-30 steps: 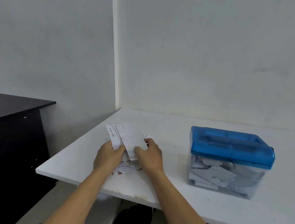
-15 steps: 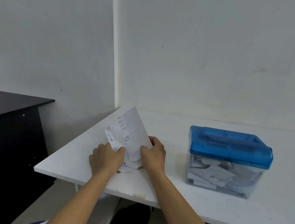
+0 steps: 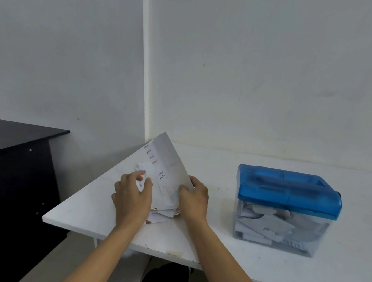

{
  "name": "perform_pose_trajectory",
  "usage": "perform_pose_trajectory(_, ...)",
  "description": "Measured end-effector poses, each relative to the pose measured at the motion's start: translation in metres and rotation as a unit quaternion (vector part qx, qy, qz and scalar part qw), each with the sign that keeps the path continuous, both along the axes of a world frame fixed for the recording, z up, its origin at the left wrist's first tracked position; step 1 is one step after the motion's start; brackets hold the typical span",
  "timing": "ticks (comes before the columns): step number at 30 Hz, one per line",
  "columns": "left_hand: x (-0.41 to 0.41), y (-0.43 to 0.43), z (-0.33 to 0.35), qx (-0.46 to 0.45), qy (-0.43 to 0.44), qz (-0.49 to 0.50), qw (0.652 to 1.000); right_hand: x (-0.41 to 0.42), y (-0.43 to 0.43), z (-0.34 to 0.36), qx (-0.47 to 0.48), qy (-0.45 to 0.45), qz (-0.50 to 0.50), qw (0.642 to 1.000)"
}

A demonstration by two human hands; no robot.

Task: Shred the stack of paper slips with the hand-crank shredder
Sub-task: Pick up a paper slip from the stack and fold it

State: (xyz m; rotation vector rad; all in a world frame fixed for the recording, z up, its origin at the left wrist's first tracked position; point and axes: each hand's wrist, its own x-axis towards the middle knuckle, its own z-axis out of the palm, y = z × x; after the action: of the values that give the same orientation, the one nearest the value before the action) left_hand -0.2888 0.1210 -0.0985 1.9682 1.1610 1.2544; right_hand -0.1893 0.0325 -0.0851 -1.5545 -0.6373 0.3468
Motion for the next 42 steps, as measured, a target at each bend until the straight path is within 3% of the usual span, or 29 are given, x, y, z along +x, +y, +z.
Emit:
perform_pose_trajectory(3, 0.007, -0.015, 0.017, -0.034, 0.002, -0.099, 0.995, -0.005, -0.003, 0.008, 0.06, 0.04, 0.033, 0.997)
perform_pose_trajectory(7, 0.017, -0.035, 0.05, -0.093, -0.106, -0.172, 0.975, -0.011, -0.008, 0.022, 0.109, 0.061, 0.068, 0.99)
perform_pose_trajectory(10, 0.022, -0.041, 0.074, -0.118, -0.166, -0.205, 0.957, -0.009, -0.018, 0.045, 0.134, 0.04, 0.088, 0.986)
perform_pose_trajectory(15, 0.027, -0.053, 0.113, -0.111, -0.191, -0.266, 0.939, 0.001, -0.053, 0.095, 0.153, -0.043, 0.092, 0.983)
perform_pose_trajectory(19, 0.047, -0.08, 0.135, -0.074, -0.15, -0.315, 0.934, 0.018, -0.092, 0.129, 0.06, -0.188, 0.042, 0.979)
perform_pose_trajectory(22, 0.07, -0.105, 0.146, -0.06, -0.127, -0.358, 0.923, 0.04, -0.121, 0.148, -0.005, -0.237, 0.008, 0.971)
perform_pose_trajectory(26, 0.096, -0.125, 0.155, -0.04, -0.062, -0.371, 0.926, 0.077, -0.157, 0.158, -0.061, -0.244, -0.037, 0.967)
perform_pose_trajectory(32, 0.12, -0.131, 0.151, -0.074, -0.01, -0.371, 0.926, 0.113, -0.183, 0.151, -0.15, -0.247, -0.026, 0.957)
perform_pose_trajectory(42, 0.129, -0.131, 0.13, -0.073, 0.032, -0.4, 0.913, 0.129, -0.184, 0.128, -0.19, -0.288, -0.021, 0.938)
